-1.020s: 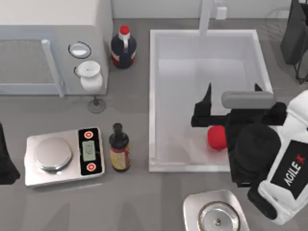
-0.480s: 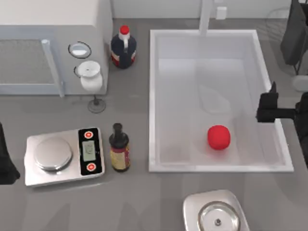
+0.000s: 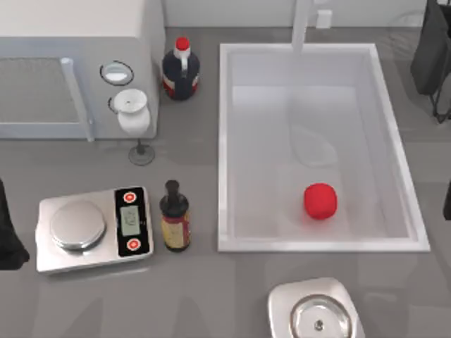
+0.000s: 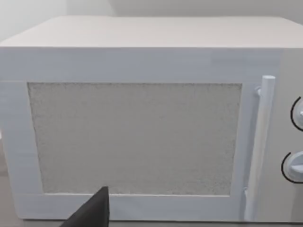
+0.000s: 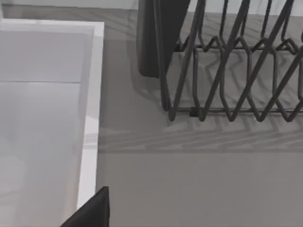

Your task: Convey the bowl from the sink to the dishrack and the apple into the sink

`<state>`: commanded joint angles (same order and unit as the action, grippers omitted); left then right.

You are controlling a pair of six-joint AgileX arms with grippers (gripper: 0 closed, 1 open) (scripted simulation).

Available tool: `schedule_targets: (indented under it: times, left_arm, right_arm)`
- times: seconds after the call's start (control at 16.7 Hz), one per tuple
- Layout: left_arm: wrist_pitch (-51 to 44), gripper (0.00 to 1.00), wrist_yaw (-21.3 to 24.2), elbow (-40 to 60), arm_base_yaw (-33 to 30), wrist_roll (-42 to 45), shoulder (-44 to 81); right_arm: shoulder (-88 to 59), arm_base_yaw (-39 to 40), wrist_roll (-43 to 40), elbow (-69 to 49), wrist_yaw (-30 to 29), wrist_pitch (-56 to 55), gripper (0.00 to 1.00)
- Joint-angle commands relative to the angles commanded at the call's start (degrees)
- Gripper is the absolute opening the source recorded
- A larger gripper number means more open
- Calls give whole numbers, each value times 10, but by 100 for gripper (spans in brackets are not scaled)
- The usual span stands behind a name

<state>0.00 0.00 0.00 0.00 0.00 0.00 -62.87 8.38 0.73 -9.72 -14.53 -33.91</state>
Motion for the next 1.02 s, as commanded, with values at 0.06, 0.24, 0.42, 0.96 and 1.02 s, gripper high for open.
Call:
schedule_targets:
  times: [0.06,0.24,0.42,0.96,1.02]
  left_arm:
    - [0,100,0,0,0,0,0]
    - [0,100,0,0,0,0,0]
    - [0,100,0,0,0,0,0]
    - [0,100,0,0,0,0,0]
    - [0,100,0,0,0,0,0]
  right_arm:
    - [34,-10,-2,11,11,25,100]
    - [131,-39,-9,38,40,97,100]
    - [235,-61,-12,62,64,160,100]
    - [585,-87,-11,98,134,317,100]
    - [605,-86,-10,99,139,327,100]
